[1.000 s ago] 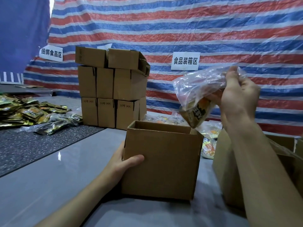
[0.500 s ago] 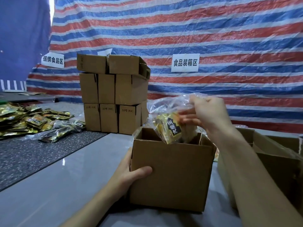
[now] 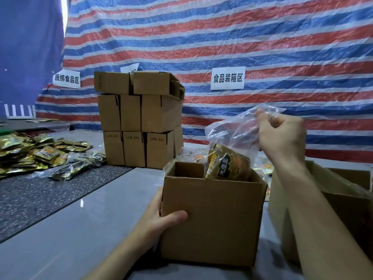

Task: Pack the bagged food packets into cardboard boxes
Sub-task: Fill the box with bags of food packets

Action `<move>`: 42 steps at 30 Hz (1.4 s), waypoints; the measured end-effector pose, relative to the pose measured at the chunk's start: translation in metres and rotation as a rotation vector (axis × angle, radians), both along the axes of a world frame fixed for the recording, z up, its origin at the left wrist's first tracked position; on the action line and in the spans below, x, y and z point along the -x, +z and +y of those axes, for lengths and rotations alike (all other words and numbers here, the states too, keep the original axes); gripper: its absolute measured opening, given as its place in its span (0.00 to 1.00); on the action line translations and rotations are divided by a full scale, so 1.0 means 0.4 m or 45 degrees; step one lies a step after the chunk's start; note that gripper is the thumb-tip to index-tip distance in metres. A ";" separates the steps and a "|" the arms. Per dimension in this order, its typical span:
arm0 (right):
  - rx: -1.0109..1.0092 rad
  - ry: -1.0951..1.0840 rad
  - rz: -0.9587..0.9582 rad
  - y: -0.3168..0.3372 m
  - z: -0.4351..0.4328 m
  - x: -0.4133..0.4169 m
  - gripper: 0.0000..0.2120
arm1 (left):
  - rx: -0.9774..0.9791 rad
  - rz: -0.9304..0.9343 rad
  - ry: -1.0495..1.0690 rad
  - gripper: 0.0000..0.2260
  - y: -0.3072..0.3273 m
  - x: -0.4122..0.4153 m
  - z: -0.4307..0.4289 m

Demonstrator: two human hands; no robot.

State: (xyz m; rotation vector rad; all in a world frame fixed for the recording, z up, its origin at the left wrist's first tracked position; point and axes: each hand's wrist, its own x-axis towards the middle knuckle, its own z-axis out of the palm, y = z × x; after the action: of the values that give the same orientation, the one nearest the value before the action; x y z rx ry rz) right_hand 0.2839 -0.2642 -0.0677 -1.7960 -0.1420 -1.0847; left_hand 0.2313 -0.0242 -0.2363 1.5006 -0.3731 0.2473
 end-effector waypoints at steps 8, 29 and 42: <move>0.202 0.063 0.260 -0.024 0.030 -0.001 0.21 | -0.026 0.022 -0.075 0.38 -0.008 0.009 -0.013; 0.397 1.223 0.934 0.034 -0.074 0.049 0.08 | -0.055 0.000 0.025 0.35 -0.006 -0.002 -0.002; 1.132 0.832 1.090 0.052 -0.024 0.105 0.12 | -0.080 0.004 0.047 0.34 -0.013 -0.007 0.002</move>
State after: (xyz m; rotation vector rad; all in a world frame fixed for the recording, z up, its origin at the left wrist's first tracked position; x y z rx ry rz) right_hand 0.2421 -0.2737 -0.0468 -2.5526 -0.7012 0.3364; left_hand 0.2341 -0.0235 -0.2416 1.5704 -0.3534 0.2648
